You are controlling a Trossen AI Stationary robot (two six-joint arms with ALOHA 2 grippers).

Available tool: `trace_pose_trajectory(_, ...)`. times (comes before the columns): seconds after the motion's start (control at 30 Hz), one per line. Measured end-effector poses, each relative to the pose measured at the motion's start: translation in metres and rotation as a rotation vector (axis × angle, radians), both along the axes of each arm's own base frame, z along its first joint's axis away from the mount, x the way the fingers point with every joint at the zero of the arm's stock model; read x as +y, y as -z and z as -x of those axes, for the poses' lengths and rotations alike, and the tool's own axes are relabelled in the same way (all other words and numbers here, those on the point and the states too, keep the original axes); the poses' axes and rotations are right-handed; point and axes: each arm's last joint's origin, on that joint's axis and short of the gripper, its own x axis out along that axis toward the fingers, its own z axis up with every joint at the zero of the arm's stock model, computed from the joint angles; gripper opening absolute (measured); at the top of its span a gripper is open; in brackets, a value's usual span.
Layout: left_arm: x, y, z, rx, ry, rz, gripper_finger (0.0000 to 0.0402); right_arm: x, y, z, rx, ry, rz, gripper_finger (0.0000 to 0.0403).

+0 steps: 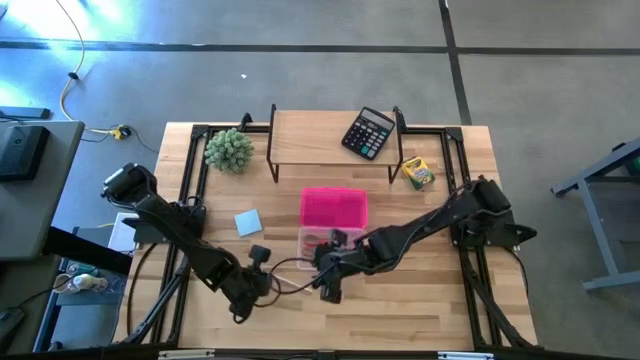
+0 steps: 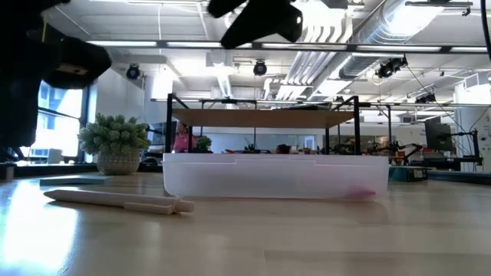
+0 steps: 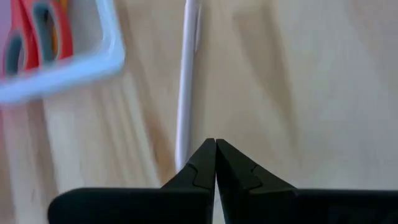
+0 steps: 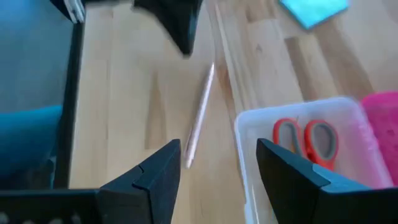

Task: Pack school essentials
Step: Put the white pen into the transparent bin

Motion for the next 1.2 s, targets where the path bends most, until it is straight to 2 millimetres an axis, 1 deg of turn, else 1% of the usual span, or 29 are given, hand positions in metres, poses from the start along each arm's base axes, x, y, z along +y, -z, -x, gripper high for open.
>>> trace_pose_trajectory(0.17, 0.008, 0.007, -0.001, 0.004, -0.016, 0.029, 0.0, 0.006, 0.018, -0.008, 0.012, 0.036, -0.04, 0.02)
trace_pose_trajectory(0.3, 0.011, 0.006, -0.006, 0.0, -0.018, 0.083, 0.0001, 0.011, 0.032, -0.013, 0.03, 0.027, -0.042, 0.02)
trace_pose_trajectory(0.47, 0.015, 0.005, -0.01, 0.035, 0.026, 0.149, 0.0004, 0.016, 0.052, -0.022, 0.038, 0.015, -0.063, 0.0222)
trace_pose_trajectory(0.53, 0.016, 0.006, -0.011, 0.044, 0.046, 0.151, 0.0014, 0.018, 0.061, -0.024, 0.053, 0.012, -0.059, 0.0235)
trace_pose_trajectory(0.63, 0.016, 0.006, -0.011, 0.041, 0.053, 0.146, 0.0043, 0.021, 0.071, -0.028, 0.051, 0.013, -0.061, 0.0249)
trace_pose_trajectory(0.77, 0.017, 0.005, -0.012, 0.021, 0.048, 0.122, 0.0092, 0.025, 0.088, -0.033, 0.052, 0.011, -0.058, 0.0251)
trace_pose_trajectory(0.9, 0.019, 0.007, -0.013, 0.005, -0.021, 0.084, 0.013, 0.031, 0.105, -0.036, 0.06, 0.003, -0.05, 0.0251)
trace_pose_trajectory(1.03, 0.019, 0.008, -0.013, 0.0, -0.031, 0.081, 0.0144, 0.032, 0.116, -0.037, 0.069, 0.004, -0.042, 0.0251)
trace_pose_trajectory(1.2, 0.02, 0.012, -0.015, 0.006, -0.044, 0.061, 0.0142, 0.035, 0.119, -0.038, 0.064, -0.005, -0.041, 0.0251)
